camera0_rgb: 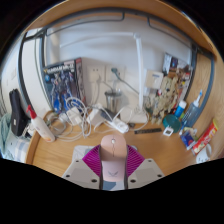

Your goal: Arrange mouse

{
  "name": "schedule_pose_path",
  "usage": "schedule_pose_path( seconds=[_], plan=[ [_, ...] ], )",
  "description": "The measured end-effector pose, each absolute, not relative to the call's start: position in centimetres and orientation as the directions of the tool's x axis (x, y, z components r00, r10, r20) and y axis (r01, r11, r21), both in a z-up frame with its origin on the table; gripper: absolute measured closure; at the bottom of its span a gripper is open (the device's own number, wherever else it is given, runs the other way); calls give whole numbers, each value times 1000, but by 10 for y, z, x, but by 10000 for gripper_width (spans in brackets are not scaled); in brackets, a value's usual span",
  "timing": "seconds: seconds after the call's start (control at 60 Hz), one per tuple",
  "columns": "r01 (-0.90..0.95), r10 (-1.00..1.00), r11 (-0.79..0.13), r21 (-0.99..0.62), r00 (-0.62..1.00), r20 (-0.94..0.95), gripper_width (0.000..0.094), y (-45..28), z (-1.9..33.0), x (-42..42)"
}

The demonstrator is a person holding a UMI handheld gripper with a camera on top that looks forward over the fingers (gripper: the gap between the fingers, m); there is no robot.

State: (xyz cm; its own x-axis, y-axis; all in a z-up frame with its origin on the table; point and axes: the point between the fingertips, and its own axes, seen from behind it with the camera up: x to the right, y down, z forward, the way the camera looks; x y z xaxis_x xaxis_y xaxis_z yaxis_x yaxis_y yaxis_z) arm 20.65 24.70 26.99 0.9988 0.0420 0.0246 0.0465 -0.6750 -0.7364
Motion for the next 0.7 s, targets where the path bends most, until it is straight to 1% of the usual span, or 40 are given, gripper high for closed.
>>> schedule_pose_path(
  seconds=[0.067,0.15,0.217,0.3,0.383,0.417,0.483,0.5,0.517,0.617,0.7],
  plan=[
    [37,39,-729,-684,999,14,660,231,232,209],
    [16,33,-768,-641,999,-14,658,221,188,205],
    [2,34,-779,-628,999,-39,656,214,171,201],
    [36,60,-798,-602,998,-19,655,212,147,199],
    [31,71,-808,-589,996,-45,656,213,131,189],
    [36,77,-811,-584,996,-46,642,214,124,186],
    [48,79,-802,-596,996,-26,642,219,124,186],
    [49,79,-802,-595,997,-25,609,219,124,185],
    [51,81,-801,-597,996,-23,612,219,124,185],
    [42,67,-806,-590,998,-20,536,219,124,186],
    [48,61,-819,-571,998,-3,492,218,123,188]
  ],
)
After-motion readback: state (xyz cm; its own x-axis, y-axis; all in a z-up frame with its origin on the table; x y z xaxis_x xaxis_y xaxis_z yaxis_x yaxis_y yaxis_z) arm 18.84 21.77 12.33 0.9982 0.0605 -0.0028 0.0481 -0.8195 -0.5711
